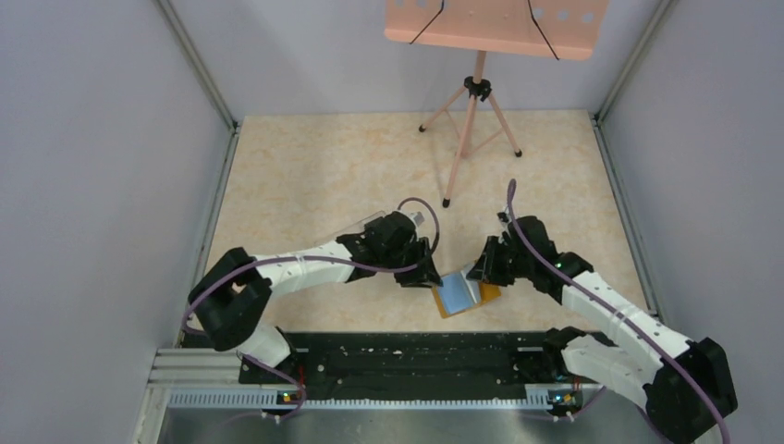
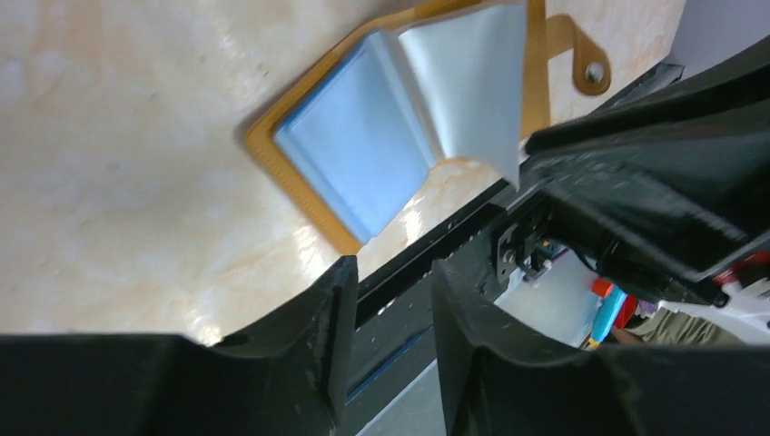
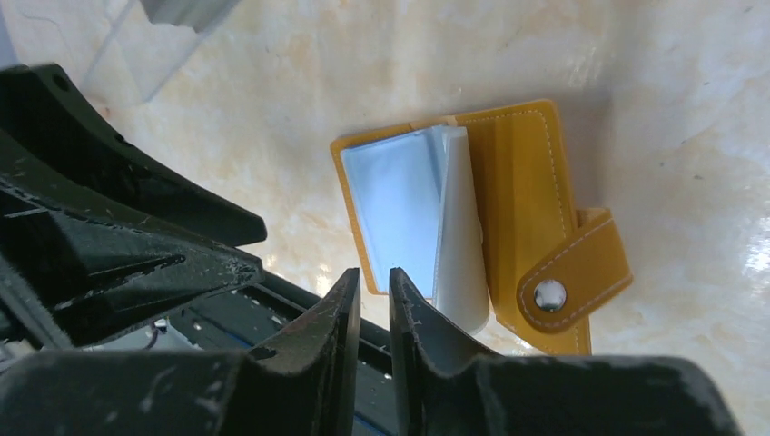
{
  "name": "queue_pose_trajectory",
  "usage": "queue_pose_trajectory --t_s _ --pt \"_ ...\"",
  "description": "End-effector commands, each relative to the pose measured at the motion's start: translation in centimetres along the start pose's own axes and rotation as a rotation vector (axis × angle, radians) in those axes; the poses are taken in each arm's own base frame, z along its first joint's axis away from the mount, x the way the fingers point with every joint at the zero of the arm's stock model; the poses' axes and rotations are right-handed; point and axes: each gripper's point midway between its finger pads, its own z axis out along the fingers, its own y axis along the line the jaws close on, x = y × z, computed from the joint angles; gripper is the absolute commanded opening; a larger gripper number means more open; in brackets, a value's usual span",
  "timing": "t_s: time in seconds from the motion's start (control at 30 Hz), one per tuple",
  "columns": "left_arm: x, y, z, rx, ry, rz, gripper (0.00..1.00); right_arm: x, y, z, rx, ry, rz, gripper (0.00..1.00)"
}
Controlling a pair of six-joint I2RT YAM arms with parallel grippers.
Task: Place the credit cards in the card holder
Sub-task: Place the card holder at the center of the board.
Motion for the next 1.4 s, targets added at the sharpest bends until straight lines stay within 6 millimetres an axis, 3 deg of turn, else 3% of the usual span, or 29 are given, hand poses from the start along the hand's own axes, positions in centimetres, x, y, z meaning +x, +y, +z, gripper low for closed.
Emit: queue_pose_trajectory --t_s 0.0,0.17,0.37,0.57,0.67,0.83,0.93,1.07,1.37 --pt "-1.6 -4.0 2.0 0.095 -0.010 0.033 0.36 -0.4 1.6 1.2 -0.040 0.008 -0.024 0.18" --pt "-1.3 -2.8 5.1 0.047 0.044 0.009 0.18 0.6 0.6 2.7 -0.025 0.042 -0.011 0.13" --pt "-0.8 -1.8 7.2 0.006 0.085 0.001 0.00 1.2 -4.3 4.5 0.197 0.062 -0.023 0.02" --pt "0.2 1.5 7.8 -0.122 0.108 -0.025 0.00 -0.1 -8.1 4.8 0.421 0.021 -0.040 0.00" --pt "0.4 2.8 7.9 -0.187 0.113 -0.026 0.00 0.2 -9.2 5.4 0.473 0.043 -0.042 0.00" --pt "0.0 4.2 7.5 -0.285 0.107 -0.014 0.00 2.8 -9.5 6.9 0.442 0.177 -0.029 0.00" --pt "-0.3 5.1 7.3 -0.343 0.103 -0.006 0.00 4.7 -8.8 7.0 0.381 0.258 -0.001 0.00" --pt "-1.0 6.0 7.0 -0.410 0.100 0.013 0.00 6.8 -7.9 6.1 0.317 0.329 0.046 0.00" --pt "-1.9 5.8 6.5 -0.424 0.091 0.047 0.00 10.3 -6.7 3.4 0.228 0.441 0.119 0.00"
